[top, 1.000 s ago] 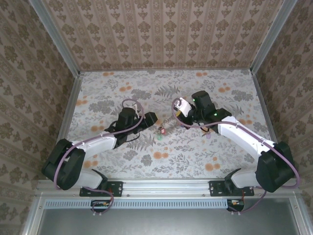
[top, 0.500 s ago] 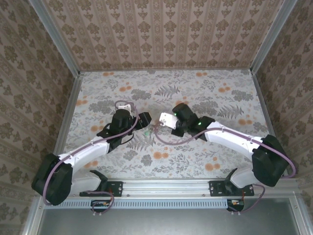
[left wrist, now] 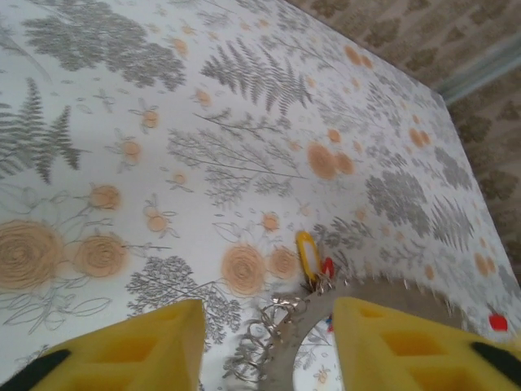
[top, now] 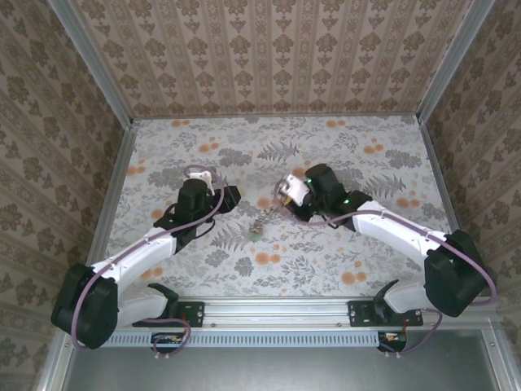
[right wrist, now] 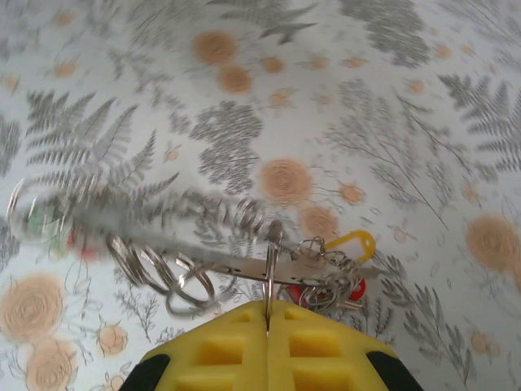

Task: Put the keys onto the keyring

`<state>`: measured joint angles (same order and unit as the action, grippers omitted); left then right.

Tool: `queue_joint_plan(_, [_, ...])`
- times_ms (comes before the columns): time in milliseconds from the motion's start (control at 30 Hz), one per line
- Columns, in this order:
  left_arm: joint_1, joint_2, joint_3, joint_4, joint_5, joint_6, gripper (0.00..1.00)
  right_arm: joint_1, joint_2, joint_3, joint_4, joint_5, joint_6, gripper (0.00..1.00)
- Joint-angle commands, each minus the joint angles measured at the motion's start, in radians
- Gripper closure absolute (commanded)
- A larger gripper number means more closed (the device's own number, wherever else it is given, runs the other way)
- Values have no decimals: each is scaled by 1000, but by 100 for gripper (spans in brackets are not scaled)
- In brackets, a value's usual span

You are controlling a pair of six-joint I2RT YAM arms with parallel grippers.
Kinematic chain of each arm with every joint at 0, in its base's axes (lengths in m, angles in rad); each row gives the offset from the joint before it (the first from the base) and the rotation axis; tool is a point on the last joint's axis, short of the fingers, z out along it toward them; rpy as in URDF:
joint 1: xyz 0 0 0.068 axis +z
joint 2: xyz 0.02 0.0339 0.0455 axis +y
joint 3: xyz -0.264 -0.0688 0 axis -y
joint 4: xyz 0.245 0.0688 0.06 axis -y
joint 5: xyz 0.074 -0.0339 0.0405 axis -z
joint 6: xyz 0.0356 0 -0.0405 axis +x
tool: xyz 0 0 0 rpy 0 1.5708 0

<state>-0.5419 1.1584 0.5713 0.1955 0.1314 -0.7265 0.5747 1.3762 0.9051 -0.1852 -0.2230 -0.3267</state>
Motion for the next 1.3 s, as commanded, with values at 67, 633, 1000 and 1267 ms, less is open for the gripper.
queue_joint_plan(67, [-29,87,27,85,151,22,64,-14,-17,-12,70,-108,154,100])
queue_joint_plan(633, [-52,165,12,443,500,536,55,-80,-24,30,-90,-363,-262,100])
queue_joint_plan(1000, [-6,252,23,532,784,783,57,-91,-20,17,-59,-378,-372,100])
queue_joint_plan(1267, [-6,342,145,344,856,950,58,-102,5,57,-107,-389,-405,100])
